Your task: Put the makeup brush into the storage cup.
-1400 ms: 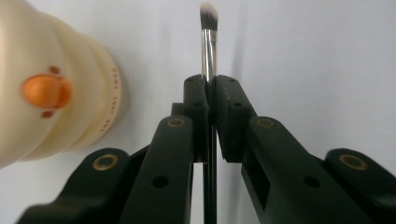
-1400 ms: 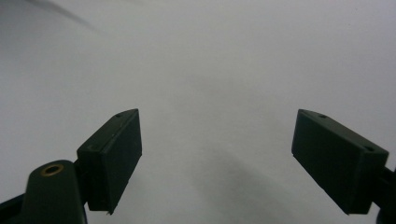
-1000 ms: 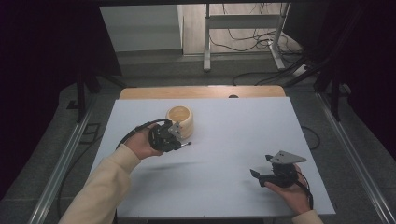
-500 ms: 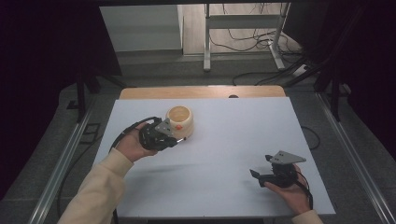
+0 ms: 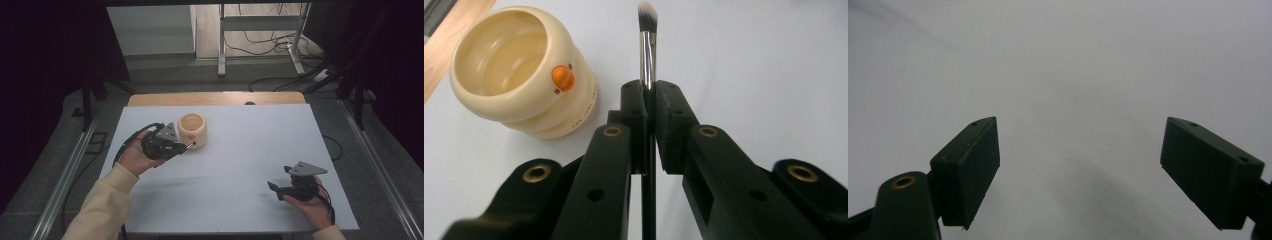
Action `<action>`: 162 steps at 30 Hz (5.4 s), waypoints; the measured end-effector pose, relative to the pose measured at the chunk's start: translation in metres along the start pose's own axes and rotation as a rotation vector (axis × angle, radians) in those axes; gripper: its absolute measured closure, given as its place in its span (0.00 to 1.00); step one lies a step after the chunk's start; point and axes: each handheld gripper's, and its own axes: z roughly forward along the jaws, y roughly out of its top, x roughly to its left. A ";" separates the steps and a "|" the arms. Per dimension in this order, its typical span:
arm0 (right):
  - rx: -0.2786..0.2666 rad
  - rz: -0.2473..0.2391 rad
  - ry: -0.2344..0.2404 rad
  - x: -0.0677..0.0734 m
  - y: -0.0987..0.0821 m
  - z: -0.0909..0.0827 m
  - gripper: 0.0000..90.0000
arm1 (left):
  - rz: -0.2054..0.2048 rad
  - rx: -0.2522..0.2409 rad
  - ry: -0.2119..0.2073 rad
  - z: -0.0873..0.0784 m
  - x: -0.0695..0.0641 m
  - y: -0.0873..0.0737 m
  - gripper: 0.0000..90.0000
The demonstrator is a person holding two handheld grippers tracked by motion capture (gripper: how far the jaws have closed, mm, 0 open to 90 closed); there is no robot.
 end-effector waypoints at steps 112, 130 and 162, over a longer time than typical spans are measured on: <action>-0.002 0.001 -0.002 -0.002 -0.001 0.000 0.18 | -0.441 -0.420 0.115 0.005 0.068 0.063 0.93; 0.000 -0.004 -0.004 -0.003 -0.001 0.001 0.18 | -0.471 -0.431 0.137 0.026 0.081 0.066 0.93; 0.007 -0.003 -0.008 -0.004 -0.003 0.001 0.18 | -0.466 -0.396 0.187 0.059 0.099 0.066 0.93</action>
